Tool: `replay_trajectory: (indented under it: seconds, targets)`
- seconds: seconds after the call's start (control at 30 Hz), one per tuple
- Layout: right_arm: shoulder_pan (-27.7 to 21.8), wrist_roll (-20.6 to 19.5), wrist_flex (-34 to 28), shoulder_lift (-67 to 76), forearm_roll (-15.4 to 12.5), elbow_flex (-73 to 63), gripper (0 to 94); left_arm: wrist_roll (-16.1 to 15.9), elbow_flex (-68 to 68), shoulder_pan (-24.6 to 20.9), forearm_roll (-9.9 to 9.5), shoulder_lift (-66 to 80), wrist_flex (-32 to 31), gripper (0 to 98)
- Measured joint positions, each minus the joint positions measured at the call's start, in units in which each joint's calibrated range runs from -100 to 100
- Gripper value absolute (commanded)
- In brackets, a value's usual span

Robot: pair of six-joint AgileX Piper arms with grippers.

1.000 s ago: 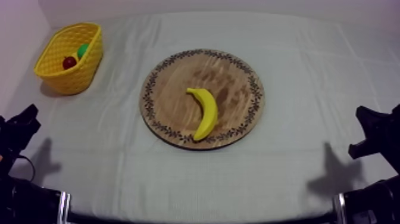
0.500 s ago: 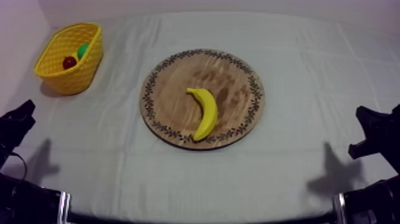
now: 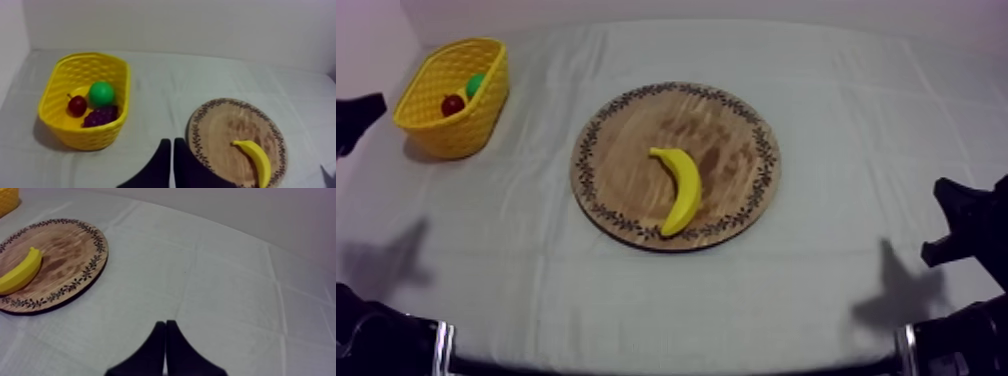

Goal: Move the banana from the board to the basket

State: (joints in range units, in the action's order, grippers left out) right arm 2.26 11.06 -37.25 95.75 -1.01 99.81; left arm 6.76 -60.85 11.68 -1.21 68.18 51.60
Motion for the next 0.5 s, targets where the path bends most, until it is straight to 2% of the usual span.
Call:
replay_trajectory:
  seconds: [0.33,0.5]
  targets:
    - [0.0,0.0,0.0,0.0,0.0,0.0,0.3,2.6,16.6,7.6,-1.71,-19.6,6.2,2.6]
    - [0.1,0.0,-0.2,0.0,0.0,0.0,0.3,3.9,21.8,10.6,-1.86,-27.1,9.1,1.4]
